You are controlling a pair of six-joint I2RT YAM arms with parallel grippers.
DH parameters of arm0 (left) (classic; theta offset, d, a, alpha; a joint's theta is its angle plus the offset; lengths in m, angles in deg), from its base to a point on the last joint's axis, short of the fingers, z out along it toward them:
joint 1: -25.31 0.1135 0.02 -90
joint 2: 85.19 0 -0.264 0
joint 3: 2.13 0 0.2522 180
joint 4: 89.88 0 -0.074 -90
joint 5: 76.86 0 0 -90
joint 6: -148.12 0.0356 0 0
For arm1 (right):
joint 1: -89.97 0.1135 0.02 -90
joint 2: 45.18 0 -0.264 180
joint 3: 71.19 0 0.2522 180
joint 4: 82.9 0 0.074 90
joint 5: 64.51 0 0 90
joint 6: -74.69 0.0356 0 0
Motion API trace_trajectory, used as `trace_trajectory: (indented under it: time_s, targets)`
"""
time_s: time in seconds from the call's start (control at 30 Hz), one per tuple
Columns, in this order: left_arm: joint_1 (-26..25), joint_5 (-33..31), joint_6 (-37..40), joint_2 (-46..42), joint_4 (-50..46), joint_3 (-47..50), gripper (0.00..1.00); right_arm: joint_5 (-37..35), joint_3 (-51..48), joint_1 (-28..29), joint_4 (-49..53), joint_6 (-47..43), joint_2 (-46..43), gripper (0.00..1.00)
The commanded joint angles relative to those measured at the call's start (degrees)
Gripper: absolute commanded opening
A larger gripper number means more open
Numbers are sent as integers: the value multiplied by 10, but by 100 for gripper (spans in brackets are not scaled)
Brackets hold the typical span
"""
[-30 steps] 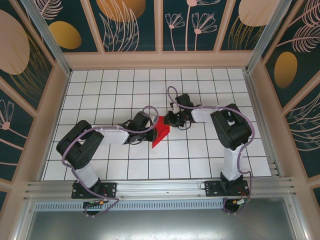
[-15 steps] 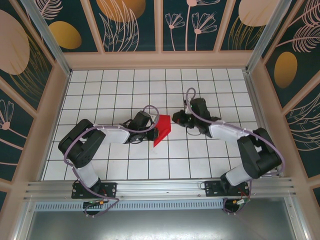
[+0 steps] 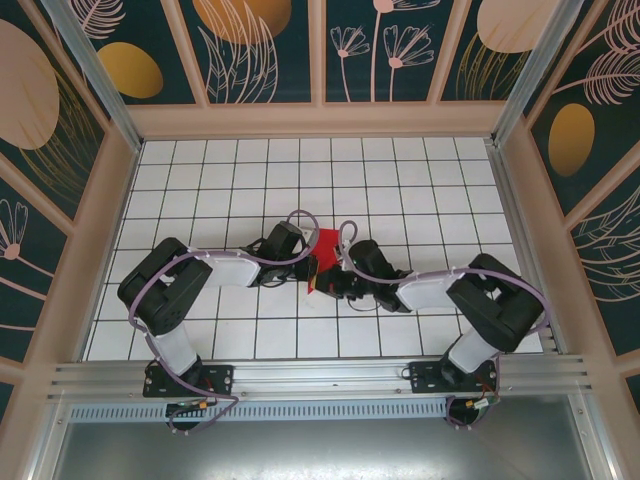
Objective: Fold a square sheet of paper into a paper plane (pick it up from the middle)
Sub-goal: Third fold the triangle at the center of the table.
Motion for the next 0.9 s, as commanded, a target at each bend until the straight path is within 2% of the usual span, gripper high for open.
trace_trajectory:
  time_s: [0.0, 0.43, 0.87]
  targets:
    - [2, -3, 6, 24, -24, 1, 0, 1, -2, 4, -62, 23, 25, 0]
    - [2, 1, 9, 25, -27, 2, 0, 10, 6, 12, -110, 38, 83, 0]
    - [2, 3, 12, 26, -30, -1, 0, 1, 5, 13, -98, 39, 121, 0]
